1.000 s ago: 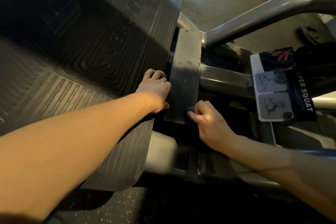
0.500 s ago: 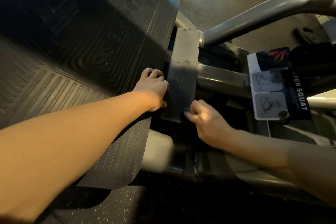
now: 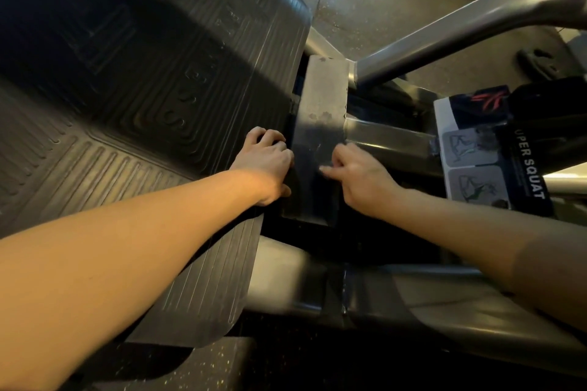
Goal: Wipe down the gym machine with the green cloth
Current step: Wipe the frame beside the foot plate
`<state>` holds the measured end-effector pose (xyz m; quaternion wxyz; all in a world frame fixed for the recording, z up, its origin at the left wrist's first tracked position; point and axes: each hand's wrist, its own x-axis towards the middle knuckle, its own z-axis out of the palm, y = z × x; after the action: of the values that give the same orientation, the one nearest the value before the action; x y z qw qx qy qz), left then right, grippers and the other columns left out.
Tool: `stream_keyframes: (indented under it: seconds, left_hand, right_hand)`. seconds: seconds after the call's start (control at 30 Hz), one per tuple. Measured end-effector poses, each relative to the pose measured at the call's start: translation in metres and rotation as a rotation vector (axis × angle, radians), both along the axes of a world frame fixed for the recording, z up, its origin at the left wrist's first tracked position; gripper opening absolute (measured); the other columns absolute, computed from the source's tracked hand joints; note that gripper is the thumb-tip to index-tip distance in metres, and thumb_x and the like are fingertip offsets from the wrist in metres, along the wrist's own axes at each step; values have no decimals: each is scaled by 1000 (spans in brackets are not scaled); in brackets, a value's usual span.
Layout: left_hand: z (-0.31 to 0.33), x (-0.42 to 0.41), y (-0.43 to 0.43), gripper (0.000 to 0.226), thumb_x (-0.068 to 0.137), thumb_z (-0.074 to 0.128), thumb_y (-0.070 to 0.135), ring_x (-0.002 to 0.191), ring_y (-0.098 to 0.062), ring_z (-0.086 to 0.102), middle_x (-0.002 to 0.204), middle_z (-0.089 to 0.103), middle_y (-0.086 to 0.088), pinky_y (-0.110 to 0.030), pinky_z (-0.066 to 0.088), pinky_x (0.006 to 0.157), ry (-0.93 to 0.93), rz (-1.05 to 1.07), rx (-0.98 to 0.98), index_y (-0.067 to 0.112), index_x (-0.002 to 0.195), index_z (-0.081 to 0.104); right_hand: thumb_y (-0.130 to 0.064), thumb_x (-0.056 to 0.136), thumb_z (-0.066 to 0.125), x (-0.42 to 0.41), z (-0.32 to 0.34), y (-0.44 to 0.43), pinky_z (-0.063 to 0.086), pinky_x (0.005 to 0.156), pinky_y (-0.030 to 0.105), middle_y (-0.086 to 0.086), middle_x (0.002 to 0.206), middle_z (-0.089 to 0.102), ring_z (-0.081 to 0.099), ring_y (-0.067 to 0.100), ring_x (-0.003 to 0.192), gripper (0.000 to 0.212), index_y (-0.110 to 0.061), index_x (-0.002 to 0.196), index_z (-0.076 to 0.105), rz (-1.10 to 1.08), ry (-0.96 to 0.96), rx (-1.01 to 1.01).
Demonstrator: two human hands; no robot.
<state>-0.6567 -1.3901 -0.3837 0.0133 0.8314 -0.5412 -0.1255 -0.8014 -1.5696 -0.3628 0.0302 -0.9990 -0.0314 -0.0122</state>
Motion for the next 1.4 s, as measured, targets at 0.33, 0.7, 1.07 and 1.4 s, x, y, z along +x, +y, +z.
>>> stream_keyframes:
  seconds: [0.33,0.7,1.07,1.4]
  left_hand:
    - [0,-3,-2,58,88,65,58,152,-20,17,146,51,4,-47,7,122,-9,-3,-21,29,137,57]
    - [-1,-4,-1,60,89,63,60,153,-18,13,148,48,7,-45,6,124,-23,12,-28,29,141,54]
    - [-3,-3,-2,63,91,61,59,154,-17,8,151,45,8,-46,0,124,15,22,-28,31,145,45]
    - [-1,-1,-7,77,94,58,59,155,-20,1,156,38,5,-47,-5,124,18,24,40,31,158,28]
  right_hand:
    - [-13,97,62,35,1,-6,48,85,40,1,103,51,45,19,94,31,-18,126,70,-9,73,-3]
    - [-8,92,66,13,-15,17,50,86,29,4,106,68,56,20,96,24,-10,114,76,21,17,265]
    - [1,91,63,98,-37,-19,39,108,39,4,127,63,49,25,124,34,-16,120,73,-369,-106,187]
    - [-4,93,61,157,-14,-87,45,102,36,8,116,69,60,28,116,31,-22,114,76,-457,-62,147]
